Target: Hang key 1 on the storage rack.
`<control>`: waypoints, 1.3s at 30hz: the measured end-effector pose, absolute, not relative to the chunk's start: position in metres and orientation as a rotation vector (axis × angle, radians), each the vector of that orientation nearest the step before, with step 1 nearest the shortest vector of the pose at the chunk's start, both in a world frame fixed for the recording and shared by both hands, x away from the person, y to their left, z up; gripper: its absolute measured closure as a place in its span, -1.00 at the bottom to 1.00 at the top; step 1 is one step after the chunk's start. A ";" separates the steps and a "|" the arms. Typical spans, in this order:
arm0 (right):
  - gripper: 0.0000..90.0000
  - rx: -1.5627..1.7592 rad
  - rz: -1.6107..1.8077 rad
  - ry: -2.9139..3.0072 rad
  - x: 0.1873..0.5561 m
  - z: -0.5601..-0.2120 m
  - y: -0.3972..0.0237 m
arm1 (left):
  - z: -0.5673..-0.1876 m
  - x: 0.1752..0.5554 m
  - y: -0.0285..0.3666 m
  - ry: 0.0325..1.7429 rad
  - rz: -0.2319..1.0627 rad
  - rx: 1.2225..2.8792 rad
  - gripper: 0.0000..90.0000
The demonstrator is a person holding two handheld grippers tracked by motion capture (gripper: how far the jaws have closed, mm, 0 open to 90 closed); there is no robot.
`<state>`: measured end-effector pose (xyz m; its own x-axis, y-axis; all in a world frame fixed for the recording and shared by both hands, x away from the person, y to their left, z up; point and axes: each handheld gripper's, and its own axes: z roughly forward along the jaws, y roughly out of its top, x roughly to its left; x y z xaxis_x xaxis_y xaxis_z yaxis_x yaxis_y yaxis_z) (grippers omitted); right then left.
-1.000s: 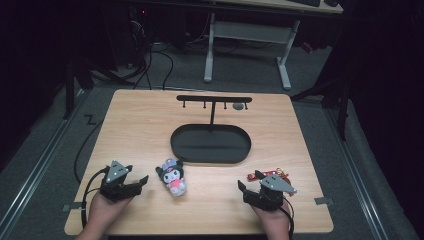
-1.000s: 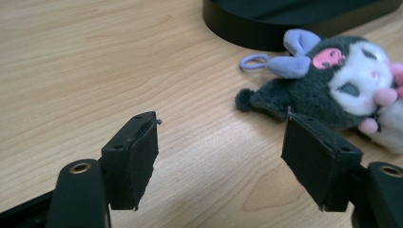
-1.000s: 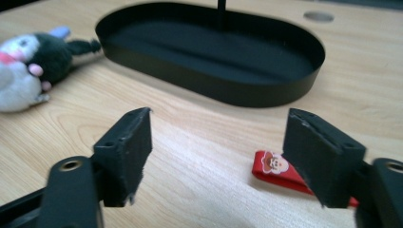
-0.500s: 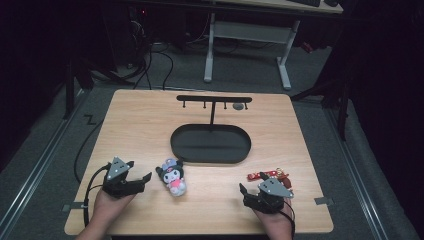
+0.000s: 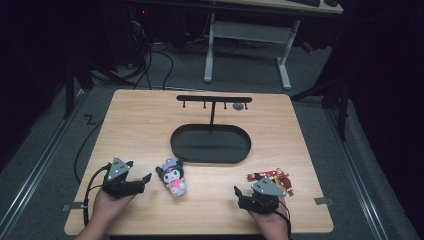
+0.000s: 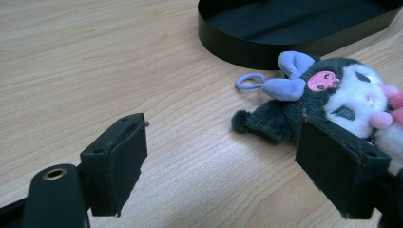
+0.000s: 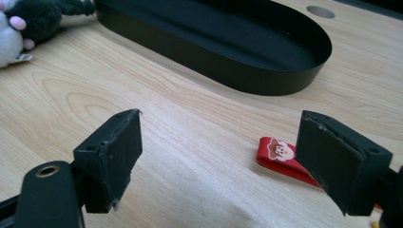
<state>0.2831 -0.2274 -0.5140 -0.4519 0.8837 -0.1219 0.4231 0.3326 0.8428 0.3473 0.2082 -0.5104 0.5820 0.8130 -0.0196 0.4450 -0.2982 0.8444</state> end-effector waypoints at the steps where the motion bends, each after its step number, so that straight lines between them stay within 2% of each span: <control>1: -0.66 1.154 1.032 2.016 0.283 -0.514 -0.227 | -0.510 0.347 0.208 1.007 0.529 1.938 -0.60; 18: -0.48 1.272 0.956 2.127 0.288 -0.508 -0.233 | -0.513 0.348 0.203 0.984 0.546 1.994 -0.60; 31: -0.53 1.246 0.859 2.180 0.299 -0.505 -0.217 | -0.514 0.348 0.201 0.962 0.542 2.004 -0.65; 39: -0.53 1.341 0.803 2.239 0.310 -0.500 -0.215 | -0.513 0.346 0.199 0.938 0.548 2.008 -0.65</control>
<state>0.3098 -0.2146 -0.4995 -0.4547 0.8892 -0.0510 0.6543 0.3723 0.6583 0.3458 0.1995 -0.5130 0.6255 0.7792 0.0384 0.4160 -0.3748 0.8285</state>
